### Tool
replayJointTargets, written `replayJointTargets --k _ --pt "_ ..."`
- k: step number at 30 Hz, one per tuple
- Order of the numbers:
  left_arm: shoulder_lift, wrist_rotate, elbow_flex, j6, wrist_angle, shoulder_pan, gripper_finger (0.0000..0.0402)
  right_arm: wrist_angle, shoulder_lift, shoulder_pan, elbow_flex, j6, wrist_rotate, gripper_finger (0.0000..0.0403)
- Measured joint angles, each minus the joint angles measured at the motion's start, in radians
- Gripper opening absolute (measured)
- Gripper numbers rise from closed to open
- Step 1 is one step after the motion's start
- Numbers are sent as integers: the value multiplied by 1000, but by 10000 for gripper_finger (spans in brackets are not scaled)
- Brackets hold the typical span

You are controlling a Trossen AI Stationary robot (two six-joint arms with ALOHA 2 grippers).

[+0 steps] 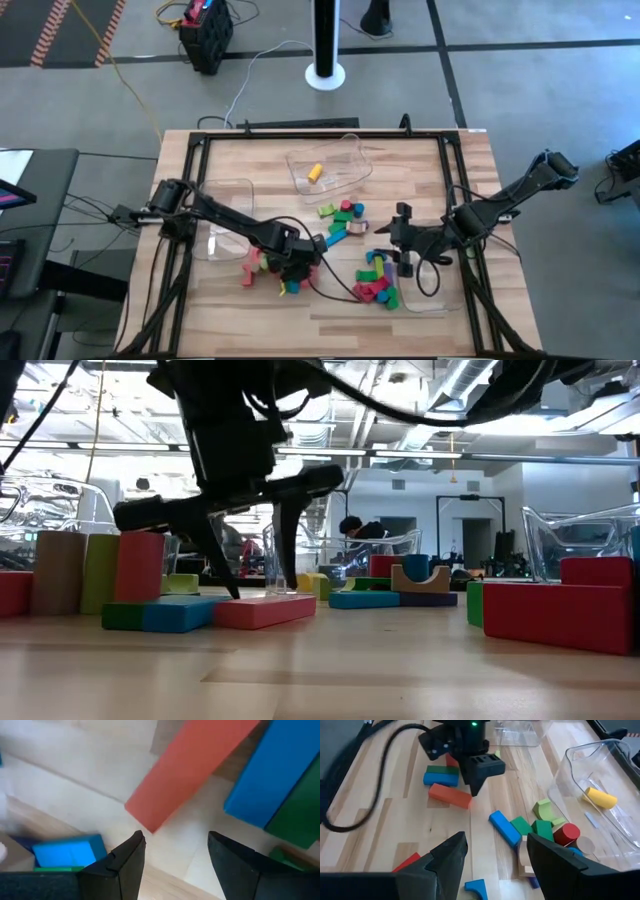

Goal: Sort blocks by size
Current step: Put the orange rectangular block into the right transparent bin

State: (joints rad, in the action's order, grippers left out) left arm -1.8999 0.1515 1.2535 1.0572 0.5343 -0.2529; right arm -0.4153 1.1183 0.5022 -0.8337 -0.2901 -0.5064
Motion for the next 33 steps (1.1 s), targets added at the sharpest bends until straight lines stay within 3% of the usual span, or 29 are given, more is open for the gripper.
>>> replayJointTargets --k 7,12,33 --pt "0 3 34 73 3 -13 208 7 0 0 0 3 0 244" --pt "0 -67 46 147 34 -16 208 12 0 -1 0 2 0 244" --pt "-21 -214 48 178 -52 12 208 55 0 -41 0 7 -3 244"
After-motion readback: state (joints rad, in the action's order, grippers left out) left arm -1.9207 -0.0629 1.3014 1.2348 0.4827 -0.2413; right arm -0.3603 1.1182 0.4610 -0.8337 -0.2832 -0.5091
